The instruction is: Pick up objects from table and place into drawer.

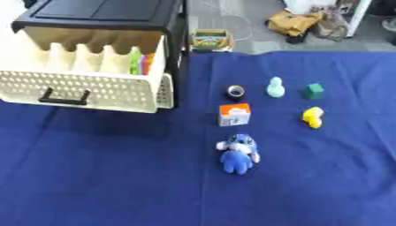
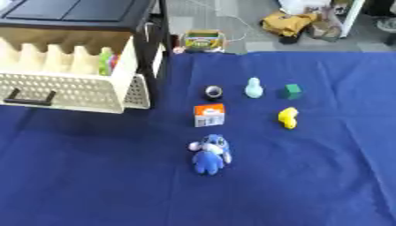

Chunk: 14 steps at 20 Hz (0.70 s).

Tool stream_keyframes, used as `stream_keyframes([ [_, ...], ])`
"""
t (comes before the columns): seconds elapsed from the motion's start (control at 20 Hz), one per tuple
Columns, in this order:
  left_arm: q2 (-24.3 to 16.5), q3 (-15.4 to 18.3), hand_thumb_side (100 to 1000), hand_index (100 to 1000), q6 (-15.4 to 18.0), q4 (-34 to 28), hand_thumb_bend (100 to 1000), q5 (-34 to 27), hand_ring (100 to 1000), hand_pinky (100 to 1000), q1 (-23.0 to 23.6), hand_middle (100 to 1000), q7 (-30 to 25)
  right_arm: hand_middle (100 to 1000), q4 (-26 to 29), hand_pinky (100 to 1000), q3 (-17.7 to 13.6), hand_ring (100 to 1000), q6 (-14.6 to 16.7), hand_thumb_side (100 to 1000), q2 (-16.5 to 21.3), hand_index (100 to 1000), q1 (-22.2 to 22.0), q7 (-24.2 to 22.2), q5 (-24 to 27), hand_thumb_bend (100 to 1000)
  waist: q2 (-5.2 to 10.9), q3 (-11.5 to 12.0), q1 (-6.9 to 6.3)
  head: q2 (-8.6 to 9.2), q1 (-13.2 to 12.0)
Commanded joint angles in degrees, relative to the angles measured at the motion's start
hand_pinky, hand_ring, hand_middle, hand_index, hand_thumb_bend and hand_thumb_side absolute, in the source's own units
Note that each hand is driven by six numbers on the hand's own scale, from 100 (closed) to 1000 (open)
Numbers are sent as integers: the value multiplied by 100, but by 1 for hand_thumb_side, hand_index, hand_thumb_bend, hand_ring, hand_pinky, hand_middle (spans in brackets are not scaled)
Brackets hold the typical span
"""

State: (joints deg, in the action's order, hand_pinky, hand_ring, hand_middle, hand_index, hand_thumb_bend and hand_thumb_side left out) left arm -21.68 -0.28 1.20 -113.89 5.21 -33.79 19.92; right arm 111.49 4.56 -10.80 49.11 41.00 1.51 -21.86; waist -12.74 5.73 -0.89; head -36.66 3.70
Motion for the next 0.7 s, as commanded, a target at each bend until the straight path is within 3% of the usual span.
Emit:
stream_keyframes([
  [0.05,51,-11,998,884,-57,-70,100,-80,437,665,-4,505,-61,605,-180,642,138,683,108,896,207,877,245,-544,-127,619,113,21,16,40,33],
  [0.35,153,-30,1000,880,-116,-70,100,-146,432,670,85,505,-172,660,-560,477,428,611,489,769,114,902,665,-1818,-519,669,129,49,40,66,65],
  [0.55,205,-48,1000,880,-143,-70,100,-176,429,671,127,505,-240,620,-849,354,610,544,765,675,17,909,905,-2353,-851,744,138,65,58,90,87],
  [0.7,249,-53,1000,879,-157,-70,100,-198,427,668,144,505,-274,609,-1127,357,773,543,994,626,-94,923,1078,-2773,-1065,808,143,80,69,104,102],
])
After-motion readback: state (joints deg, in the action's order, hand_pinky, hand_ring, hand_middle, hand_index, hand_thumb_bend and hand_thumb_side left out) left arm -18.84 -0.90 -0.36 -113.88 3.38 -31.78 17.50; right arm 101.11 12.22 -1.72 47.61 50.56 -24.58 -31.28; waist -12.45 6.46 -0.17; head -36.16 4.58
